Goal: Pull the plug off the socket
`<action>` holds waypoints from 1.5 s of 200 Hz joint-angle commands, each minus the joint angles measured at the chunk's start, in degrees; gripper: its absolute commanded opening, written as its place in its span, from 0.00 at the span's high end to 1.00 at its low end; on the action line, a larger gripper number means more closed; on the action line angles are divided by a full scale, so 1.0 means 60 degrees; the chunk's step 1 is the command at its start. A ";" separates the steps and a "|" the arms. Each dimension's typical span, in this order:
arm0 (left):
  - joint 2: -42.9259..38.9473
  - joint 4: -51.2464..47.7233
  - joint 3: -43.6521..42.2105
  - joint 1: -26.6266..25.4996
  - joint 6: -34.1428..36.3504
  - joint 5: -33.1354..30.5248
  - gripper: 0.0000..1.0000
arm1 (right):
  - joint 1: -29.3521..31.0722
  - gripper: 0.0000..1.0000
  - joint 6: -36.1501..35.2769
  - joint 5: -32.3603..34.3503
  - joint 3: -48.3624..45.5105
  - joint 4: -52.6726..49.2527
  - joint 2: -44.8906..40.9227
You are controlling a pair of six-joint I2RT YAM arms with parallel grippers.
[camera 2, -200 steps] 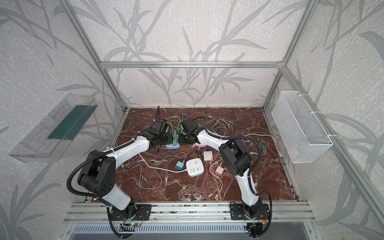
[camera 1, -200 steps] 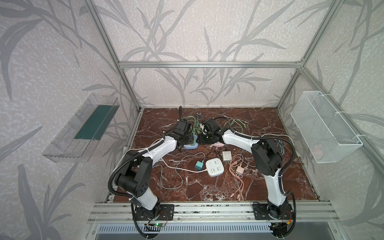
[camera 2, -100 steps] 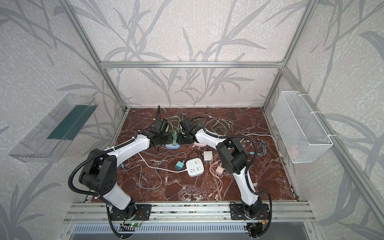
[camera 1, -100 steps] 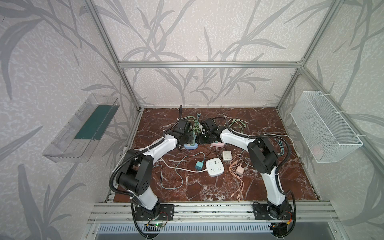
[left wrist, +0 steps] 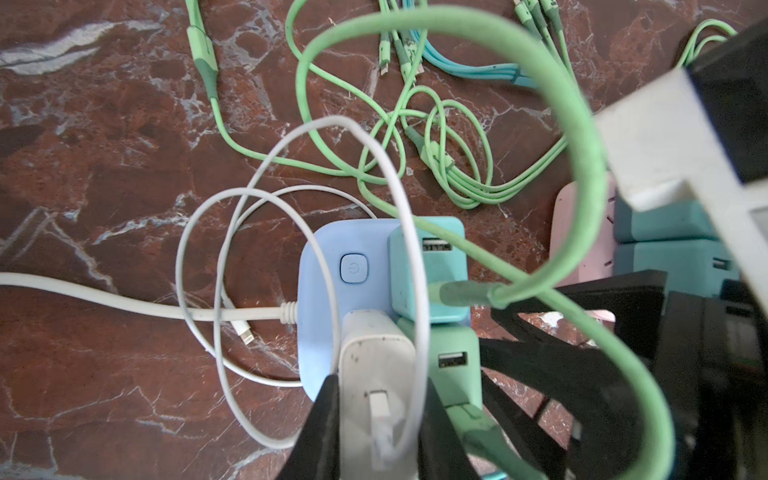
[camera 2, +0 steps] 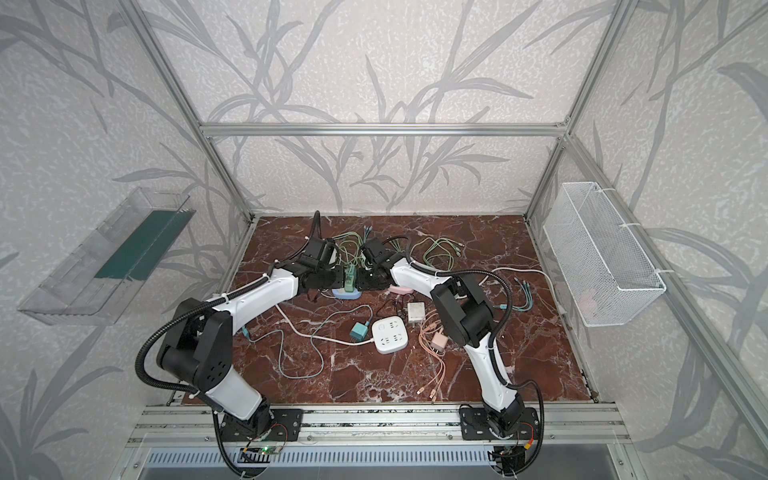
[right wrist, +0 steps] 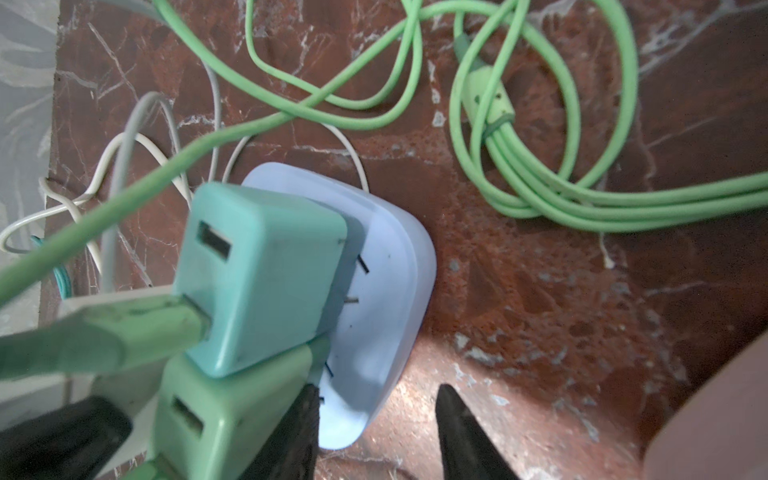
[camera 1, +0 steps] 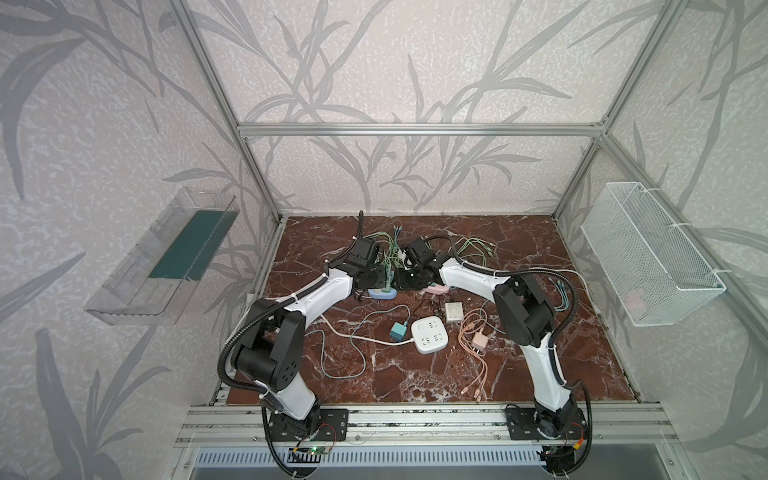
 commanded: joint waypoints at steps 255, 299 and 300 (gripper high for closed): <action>-0.1175 0.0433 -0.0132 -0.1321 0.0321 -0.0891 0.91 | 0.0188 0.64 -0.1193 0.0809 -0.0136 -0.1910 0.0577; -0.1443 0.0996 -0.0554 -0.1173 0.0089 -0.0628 0.91 | 0.0187 0.64 -0.1333 0.0843 -0.0151 -0.2081 0.0622; -0.1430 0.0968 -0.0537 -0.1173 0.0094 -0.0632 0.91 | 0.0187 0.64 -0.1333 0.0841 -0.0152 -0.2083 0.0624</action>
